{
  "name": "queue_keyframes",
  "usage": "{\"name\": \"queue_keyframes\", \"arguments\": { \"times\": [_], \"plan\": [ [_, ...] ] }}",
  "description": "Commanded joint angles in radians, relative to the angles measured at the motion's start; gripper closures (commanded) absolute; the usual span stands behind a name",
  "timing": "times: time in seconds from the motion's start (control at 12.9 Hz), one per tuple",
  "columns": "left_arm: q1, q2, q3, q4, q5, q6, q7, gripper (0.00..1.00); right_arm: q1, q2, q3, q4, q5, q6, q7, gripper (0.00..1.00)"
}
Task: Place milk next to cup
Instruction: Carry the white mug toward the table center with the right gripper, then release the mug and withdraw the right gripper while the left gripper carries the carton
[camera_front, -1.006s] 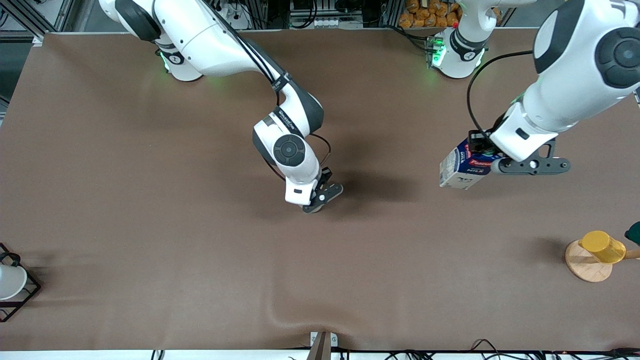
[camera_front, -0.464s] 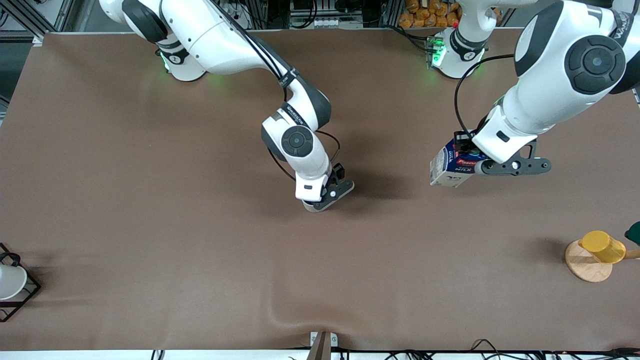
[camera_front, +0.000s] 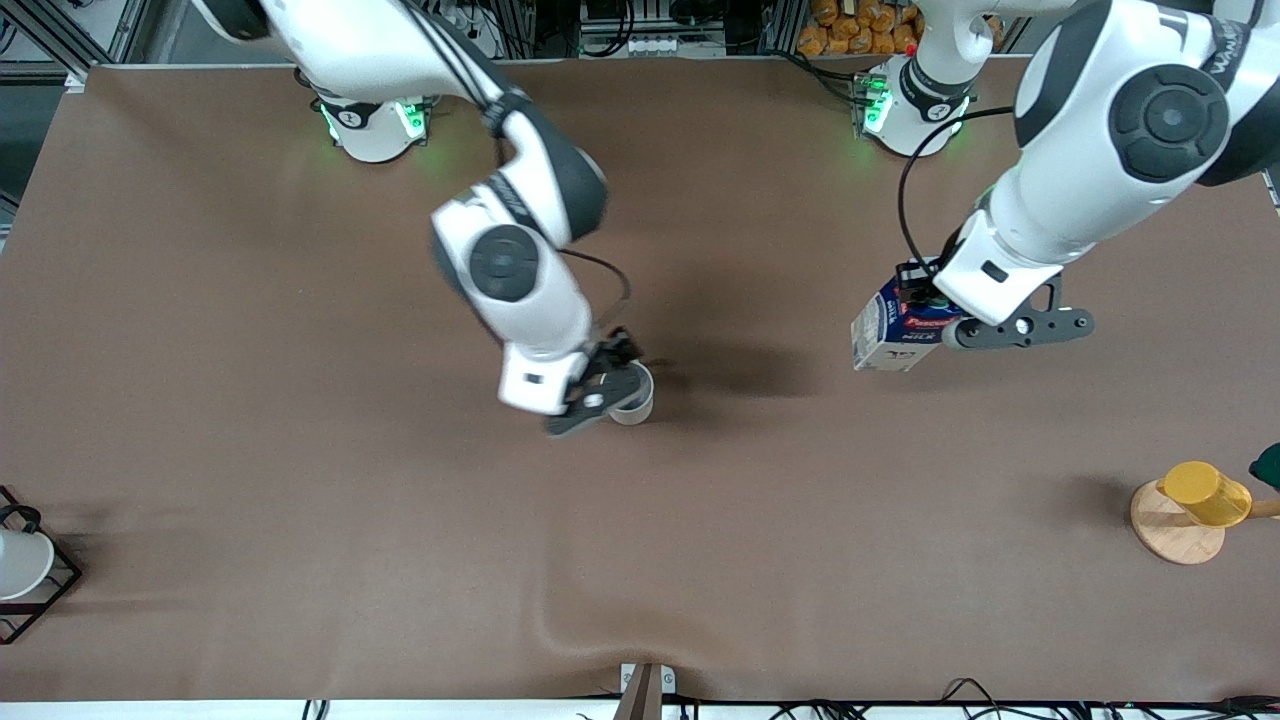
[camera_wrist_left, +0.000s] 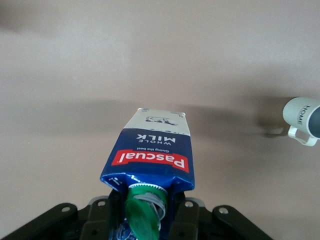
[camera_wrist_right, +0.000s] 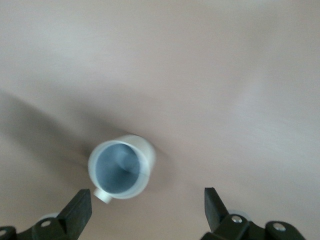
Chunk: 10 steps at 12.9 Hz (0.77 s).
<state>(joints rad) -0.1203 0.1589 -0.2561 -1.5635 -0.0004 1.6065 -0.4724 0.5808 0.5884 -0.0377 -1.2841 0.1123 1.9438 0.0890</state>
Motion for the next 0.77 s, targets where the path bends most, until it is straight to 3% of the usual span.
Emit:
{"name": "queue_keyframes", "arguments": {
  "times": [0.0,0.31,0.7],
  "plan": [
    [-0.028,0.01,-0.003,0.02,-0.003,-0.022,-0.034,0.92,-0.102,-0.113,-0.036,-0.047,-0.011,-0.109,0.002,0.0],
    [-0.07,0.03,-0.002,0.02,0.002,-0.017,-0.086,0.92,-0.237,-0.275,-0.041,-0.199,-0.106,-0.138,-0.008,0.0],
    [-0.101,0.06,-0.002,0.022,-0.004,-0.016,-0.088,0.91,-0.413,-0.402,-0.037,-0.293,-0.109,-0.147,-0.182,0.0]
  ]
}}
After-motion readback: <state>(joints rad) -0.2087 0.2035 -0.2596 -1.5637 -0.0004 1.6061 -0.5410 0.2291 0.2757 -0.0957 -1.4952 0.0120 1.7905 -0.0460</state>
